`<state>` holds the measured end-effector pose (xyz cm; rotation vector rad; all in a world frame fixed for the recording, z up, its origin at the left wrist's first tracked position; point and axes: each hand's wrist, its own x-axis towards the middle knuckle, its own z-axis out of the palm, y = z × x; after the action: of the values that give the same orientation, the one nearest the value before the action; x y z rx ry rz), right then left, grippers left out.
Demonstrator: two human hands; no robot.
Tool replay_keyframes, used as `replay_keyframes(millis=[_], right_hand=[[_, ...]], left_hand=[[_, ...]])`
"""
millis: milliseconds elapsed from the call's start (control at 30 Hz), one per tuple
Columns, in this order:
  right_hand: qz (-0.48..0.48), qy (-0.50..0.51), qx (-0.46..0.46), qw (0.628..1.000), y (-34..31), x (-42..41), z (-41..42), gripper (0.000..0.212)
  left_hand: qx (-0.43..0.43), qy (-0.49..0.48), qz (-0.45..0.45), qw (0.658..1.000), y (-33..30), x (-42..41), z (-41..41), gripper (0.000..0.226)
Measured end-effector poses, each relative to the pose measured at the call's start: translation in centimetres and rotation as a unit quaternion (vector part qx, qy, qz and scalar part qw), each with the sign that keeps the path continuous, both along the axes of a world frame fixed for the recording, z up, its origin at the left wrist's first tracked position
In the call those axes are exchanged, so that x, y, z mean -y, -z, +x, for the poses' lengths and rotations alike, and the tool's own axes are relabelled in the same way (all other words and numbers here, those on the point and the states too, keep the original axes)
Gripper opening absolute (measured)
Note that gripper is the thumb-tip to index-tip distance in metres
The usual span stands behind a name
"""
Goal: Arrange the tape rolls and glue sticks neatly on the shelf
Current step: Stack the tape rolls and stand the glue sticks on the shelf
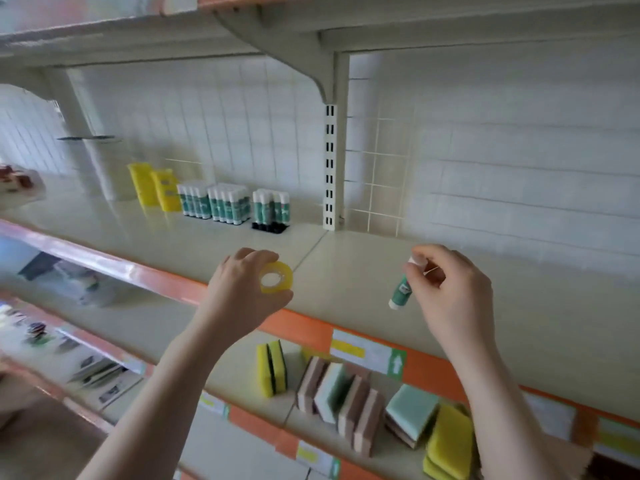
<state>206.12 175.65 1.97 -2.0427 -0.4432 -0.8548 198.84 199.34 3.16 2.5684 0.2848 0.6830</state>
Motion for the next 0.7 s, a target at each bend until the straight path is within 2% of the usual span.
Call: replay_keyframes(millis=[200, 400, 700], right_hand=[[-0.024, -0.017, -0.021, 0.999, -0.9, -10.0, 2.4, 0.009], [-0.030, -0.016, -0.013, 0.999, -2.4, -18.3, 8.3, 0.011], [-0.106, -0.008, -0.092, 0.990, -3.3, -27.3, 16.8, 0.016]], left_hand=[[-0.004, -0.001, -0.005, 1.000, 1.1, -9.2, 2.5, 0.060], [-0.016, 0.015, -0.006, 1.000, 2.7, -16.0, 7.6, 0.063], [-0.053, 0.028, -0.023, 0.998, 2.8, -23.1, 14.2, 0.063]])
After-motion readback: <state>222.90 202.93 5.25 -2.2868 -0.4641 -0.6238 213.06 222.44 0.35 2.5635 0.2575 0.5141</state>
